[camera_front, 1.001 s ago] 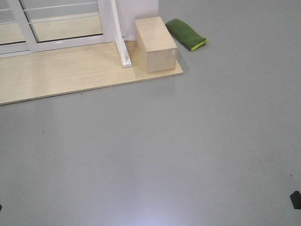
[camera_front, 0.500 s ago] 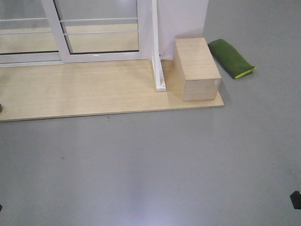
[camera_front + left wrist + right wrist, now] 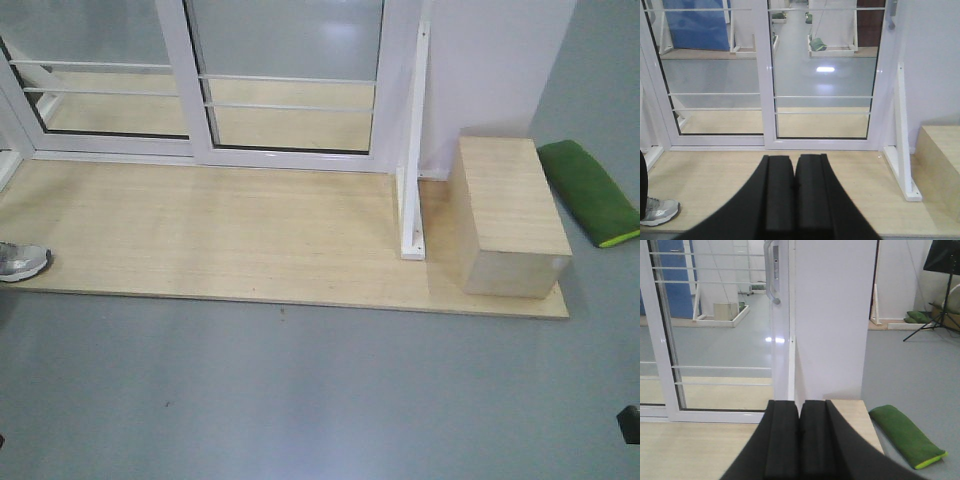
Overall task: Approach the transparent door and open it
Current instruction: 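Turn and drive the base up to the white-framed sliding glass door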
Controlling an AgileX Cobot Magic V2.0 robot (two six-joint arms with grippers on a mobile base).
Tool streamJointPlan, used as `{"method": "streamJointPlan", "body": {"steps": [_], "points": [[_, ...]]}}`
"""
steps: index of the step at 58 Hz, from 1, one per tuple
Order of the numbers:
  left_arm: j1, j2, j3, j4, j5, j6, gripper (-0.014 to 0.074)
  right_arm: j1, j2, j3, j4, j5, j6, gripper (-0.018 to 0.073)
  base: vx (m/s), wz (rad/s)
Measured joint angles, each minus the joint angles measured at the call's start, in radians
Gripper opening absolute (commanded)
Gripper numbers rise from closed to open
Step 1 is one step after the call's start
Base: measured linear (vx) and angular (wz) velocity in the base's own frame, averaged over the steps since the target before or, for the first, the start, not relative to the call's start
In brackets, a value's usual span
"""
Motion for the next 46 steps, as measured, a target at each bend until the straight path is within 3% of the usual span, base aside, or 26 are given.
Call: {"method": "streamJointPlan", "body": {"steps": [20,46], "points": [[0.000,0.000,0.000,0.000,0.000,0.000,-0.0006,0.000,0.000,0.000,0.000,0.000,0.000,-0.0005,0.51,0.17],[0.000,0.000,0.000,0.000,0.000,0.000,-0.0006,0.000,0.000,0.000,0.000,0.000,0.000,-0.0005,0.49,-0.04]]}}
